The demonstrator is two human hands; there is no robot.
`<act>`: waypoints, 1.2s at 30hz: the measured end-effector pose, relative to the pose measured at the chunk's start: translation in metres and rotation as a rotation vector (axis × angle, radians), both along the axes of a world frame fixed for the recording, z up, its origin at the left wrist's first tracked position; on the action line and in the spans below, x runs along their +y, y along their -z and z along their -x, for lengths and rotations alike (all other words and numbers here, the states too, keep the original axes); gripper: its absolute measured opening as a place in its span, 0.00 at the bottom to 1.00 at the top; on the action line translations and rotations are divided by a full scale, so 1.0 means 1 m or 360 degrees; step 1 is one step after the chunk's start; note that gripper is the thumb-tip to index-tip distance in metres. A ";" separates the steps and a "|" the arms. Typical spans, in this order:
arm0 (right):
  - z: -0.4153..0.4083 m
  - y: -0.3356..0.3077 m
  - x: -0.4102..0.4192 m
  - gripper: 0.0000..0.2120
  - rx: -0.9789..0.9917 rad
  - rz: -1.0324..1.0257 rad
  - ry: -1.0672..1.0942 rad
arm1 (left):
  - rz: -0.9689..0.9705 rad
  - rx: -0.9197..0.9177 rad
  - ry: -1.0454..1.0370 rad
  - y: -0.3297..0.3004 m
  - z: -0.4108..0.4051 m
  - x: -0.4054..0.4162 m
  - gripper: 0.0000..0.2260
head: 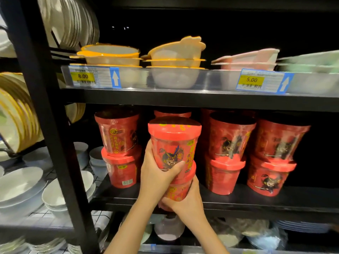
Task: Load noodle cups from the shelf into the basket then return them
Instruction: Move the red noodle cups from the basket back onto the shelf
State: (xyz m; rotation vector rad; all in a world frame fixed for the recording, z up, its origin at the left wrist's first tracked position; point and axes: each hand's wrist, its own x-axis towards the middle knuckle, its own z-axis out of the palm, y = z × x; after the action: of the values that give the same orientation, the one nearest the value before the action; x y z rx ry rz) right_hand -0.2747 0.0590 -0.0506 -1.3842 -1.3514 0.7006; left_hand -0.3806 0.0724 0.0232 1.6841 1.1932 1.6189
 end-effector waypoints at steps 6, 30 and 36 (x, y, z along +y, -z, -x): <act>0.000 -0.006 0.013 0.62 -0.0141 0.0055 0.0040 | 0.0112 0.0102 -0.0051 0.000 -0.004 0.025 0.38; -0.006 -0.009 0.050 0.47 -0.0374 0.0246 0.0176 | 0.0236 -0.0027 0.0112 0.002 -0.005 0.085 0.39; -0.005 -0.010 0.050 0.46 -0.0430 0.0309 0.0208 | 0.0246 0.0018 0.0172 -0.001 -0.004 0.086 0.37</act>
State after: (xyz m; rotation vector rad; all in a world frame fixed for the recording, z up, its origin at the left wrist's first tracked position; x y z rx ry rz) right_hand -0.2698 0.1086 -0.0403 -1.7563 -1.4132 0.5845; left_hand -0.3769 0.1579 0.0238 1.6328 1.1794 1.4174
